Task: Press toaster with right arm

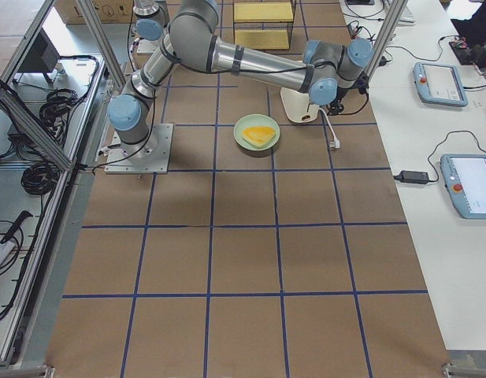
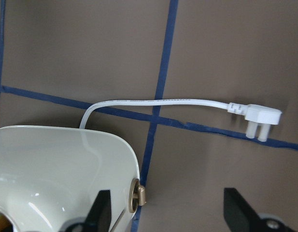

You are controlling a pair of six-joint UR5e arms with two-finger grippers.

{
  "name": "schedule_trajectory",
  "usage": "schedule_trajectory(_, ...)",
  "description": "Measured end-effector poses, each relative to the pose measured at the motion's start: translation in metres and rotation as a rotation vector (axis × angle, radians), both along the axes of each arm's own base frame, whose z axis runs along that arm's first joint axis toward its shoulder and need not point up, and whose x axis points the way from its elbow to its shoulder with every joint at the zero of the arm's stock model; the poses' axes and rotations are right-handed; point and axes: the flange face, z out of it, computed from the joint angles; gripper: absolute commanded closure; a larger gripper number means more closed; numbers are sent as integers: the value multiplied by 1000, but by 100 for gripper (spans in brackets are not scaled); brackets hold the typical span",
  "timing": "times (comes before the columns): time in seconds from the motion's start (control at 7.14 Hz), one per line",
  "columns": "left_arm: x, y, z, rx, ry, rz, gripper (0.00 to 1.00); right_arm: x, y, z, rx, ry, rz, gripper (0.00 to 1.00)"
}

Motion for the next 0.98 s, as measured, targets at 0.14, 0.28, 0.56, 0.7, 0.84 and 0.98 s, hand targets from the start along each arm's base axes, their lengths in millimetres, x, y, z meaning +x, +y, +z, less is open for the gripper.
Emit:
schedule_trajectory(0.14,0,0,0,0,0,0,0,5,-1,22,-33,62,11,0)
schedule_trajectory(0.28,0,0,0,0,0,0,0,10,6,49,-57,97,18,0)
schedule_trajectory(0.56,0,0,0,0,0,0,0,28,51,119,-26,168,18,0)
schedule_trajectory(0.7,0,0,0,0,0,0,0,34,82,157,4,188,2,0)
schedule_trajectory(0.84,0,0,0,0,0,0,0,37,112,187,23,197,-6,0)
schedule_trajectory(0.98,0,0,0,0,0,0,0,39,140,205,36,200,-8,0)
